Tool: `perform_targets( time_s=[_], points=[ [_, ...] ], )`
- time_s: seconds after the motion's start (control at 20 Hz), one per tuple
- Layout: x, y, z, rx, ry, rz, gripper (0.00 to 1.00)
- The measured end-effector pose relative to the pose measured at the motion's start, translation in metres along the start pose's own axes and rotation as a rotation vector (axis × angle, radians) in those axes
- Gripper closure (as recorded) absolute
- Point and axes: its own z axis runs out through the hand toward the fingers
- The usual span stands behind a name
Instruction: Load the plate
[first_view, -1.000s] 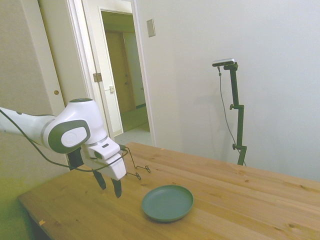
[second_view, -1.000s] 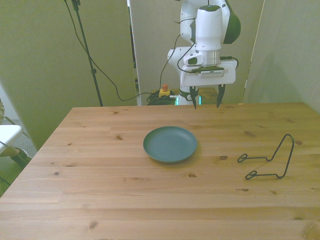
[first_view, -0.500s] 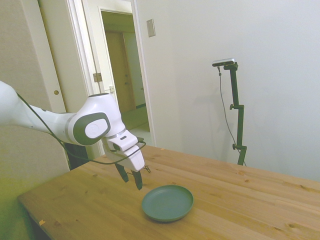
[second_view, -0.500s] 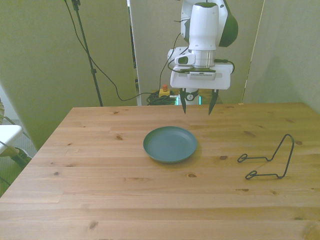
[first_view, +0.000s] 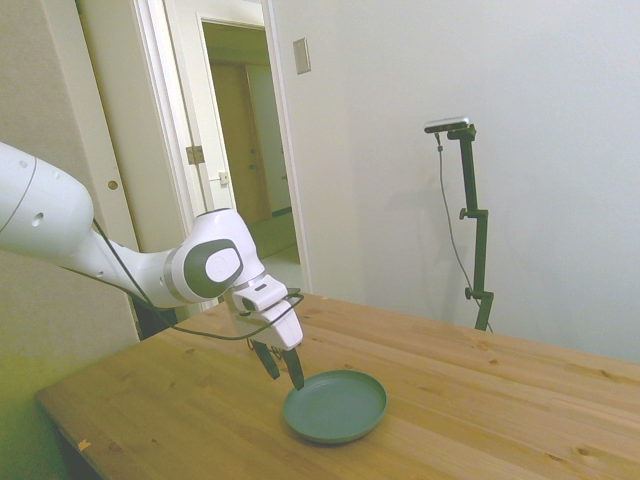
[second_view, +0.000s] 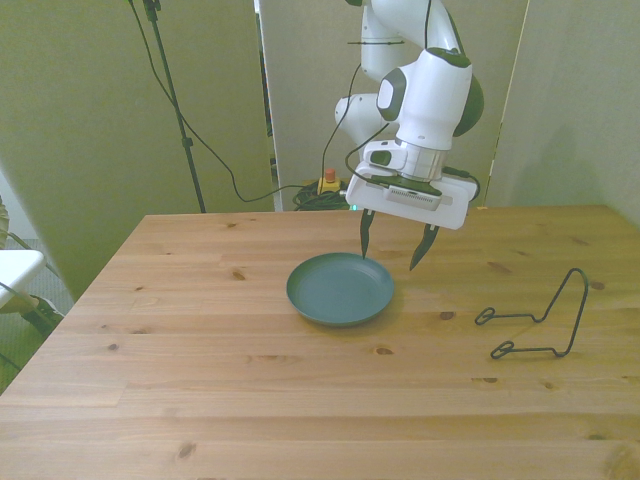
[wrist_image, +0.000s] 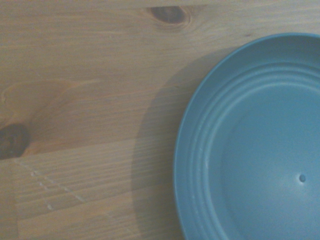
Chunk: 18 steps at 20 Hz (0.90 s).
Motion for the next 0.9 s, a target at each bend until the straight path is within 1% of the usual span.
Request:
perform_targets(
  time_s=[0.4, 0.85, 0.9],
  points=[
    [-0.005, -0.017, 0.020, -0.001, 0.003, 0.000, 0.00],
    [-0.010, -0.025, 0.035, -0.031, 0.032, 0.006, 0.00],
    [-0.010, -0.025, 0.036, -0.033, 0.034, 0.010, 1.00]
  ],
)
